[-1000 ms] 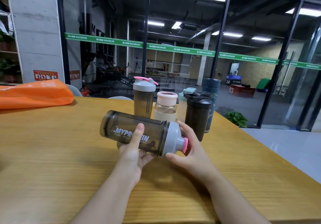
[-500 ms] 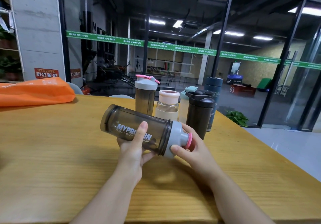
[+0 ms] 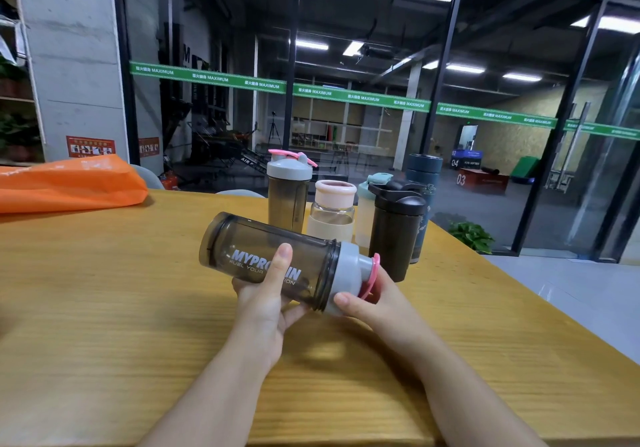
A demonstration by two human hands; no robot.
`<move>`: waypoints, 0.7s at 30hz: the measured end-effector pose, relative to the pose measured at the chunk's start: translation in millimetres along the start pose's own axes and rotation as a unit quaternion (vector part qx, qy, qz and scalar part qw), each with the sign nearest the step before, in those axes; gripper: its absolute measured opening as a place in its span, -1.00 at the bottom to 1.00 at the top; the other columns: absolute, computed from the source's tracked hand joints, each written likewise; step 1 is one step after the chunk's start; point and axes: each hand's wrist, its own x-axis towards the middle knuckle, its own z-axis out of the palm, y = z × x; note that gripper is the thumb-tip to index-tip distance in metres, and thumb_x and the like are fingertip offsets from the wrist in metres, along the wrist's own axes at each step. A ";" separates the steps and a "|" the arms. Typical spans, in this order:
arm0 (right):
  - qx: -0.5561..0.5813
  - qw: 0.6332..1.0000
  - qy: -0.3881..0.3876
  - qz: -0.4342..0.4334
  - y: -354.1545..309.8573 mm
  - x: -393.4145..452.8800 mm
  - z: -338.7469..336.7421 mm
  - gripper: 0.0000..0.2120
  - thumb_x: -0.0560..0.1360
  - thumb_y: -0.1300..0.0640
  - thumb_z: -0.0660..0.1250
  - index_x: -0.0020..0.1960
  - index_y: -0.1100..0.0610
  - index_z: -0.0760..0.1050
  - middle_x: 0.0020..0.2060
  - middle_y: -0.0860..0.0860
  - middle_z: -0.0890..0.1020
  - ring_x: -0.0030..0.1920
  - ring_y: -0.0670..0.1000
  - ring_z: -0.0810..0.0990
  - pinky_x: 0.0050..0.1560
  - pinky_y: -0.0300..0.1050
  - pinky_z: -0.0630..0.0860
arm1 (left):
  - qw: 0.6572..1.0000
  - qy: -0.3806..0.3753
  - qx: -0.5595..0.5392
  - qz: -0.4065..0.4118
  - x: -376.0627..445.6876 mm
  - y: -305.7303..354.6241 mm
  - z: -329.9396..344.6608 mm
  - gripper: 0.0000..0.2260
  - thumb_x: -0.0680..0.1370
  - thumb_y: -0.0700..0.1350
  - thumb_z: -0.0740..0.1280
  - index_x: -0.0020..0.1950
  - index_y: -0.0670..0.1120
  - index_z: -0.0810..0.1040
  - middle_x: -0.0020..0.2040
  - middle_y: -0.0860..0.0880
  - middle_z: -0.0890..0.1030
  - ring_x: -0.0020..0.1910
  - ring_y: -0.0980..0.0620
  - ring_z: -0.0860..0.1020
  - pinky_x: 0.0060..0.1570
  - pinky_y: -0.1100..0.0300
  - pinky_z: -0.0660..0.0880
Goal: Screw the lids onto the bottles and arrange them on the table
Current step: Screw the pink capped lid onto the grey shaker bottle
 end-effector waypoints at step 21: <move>0.046 0.999 0.019 0.022 -9.1 0.1 3.2 -0.41 0.22 -0.16 0.45 0.18 0.06 0.48 -0.09 0.06 0.67 -0.23 -0.03 0.67 -0.24 -0.14 0.61 | 0.998 -0.061 -0.010 -0.029 -1.2 0.5 -0.4 -0.39 0.22 0.06 0.48 0.23 -0.01 0.44 0.08 -0.16 0.68 0.02 -0.21 0.66 0.02 -0.22 0.57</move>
